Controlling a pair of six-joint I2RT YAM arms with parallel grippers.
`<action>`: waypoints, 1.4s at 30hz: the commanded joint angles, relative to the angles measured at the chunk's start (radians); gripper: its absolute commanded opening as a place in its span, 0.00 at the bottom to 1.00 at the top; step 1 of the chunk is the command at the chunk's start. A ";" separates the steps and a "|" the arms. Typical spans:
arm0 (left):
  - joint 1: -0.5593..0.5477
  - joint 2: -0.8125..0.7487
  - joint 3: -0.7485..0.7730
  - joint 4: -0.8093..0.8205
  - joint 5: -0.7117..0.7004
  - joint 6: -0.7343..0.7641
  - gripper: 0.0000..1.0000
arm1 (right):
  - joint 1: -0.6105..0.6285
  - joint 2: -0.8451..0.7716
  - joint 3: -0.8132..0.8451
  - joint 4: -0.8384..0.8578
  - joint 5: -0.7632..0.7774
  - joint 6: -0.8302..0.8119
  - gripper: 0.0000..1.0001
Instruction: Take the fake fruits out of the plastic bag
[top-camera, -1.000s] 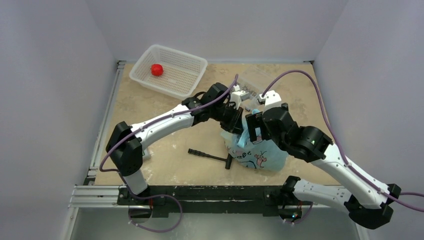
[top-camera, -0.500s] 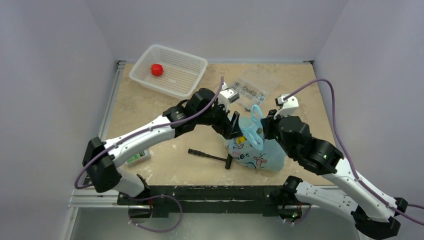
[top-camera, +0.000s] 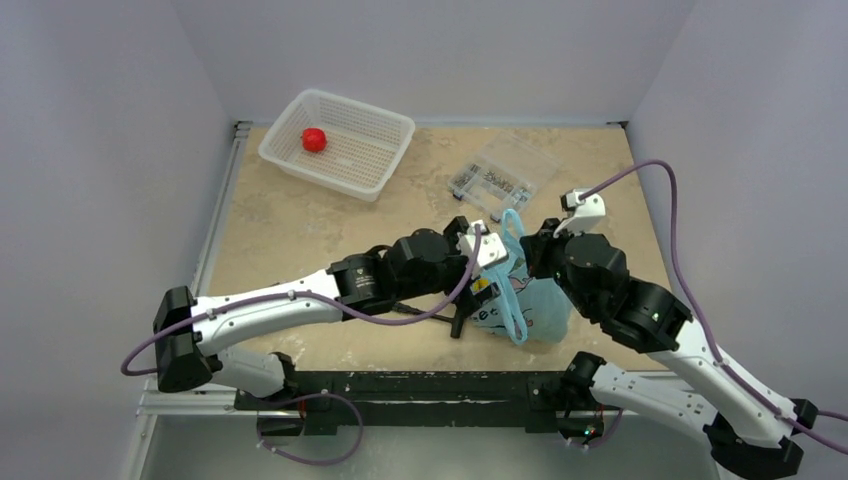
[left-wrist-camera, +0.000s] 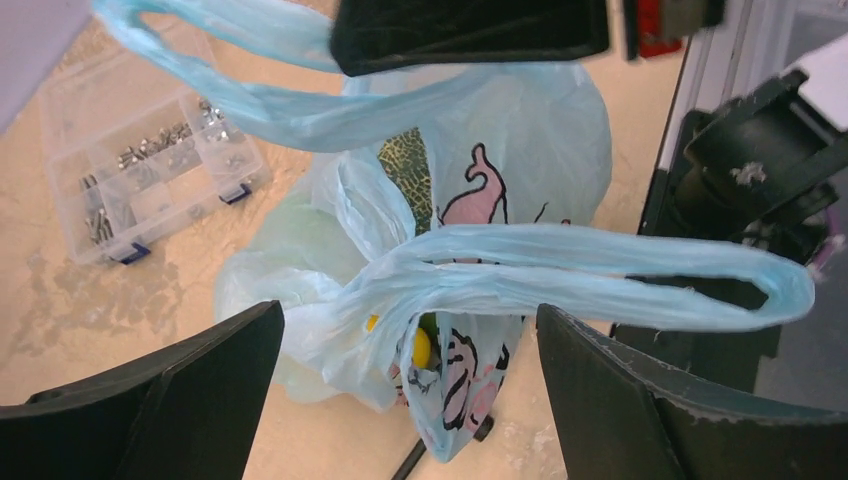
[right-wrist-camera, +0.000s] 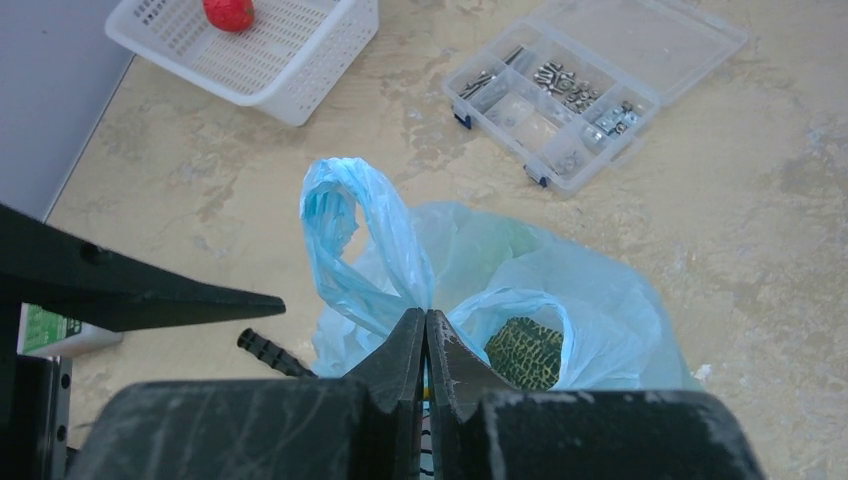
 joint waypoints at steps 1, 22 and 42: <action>-0.106 -0.020 -0.036 0.110 -0.108 0.171 1.00 | 0.000 -0.026 0.012 0.017 0.006 0.037 0.00; -0.217 0.086 0.027 0.248 -0.410 0.296 0.34 | -0.001 -0.051 -0.036 0.040 0.021 0.066 0.00; 0.542 0.021 -0.114 0.290 0.366 -0.892 0.00 | -0.001 -0.592 -0.117 -0.124 0.372 0.345 0.00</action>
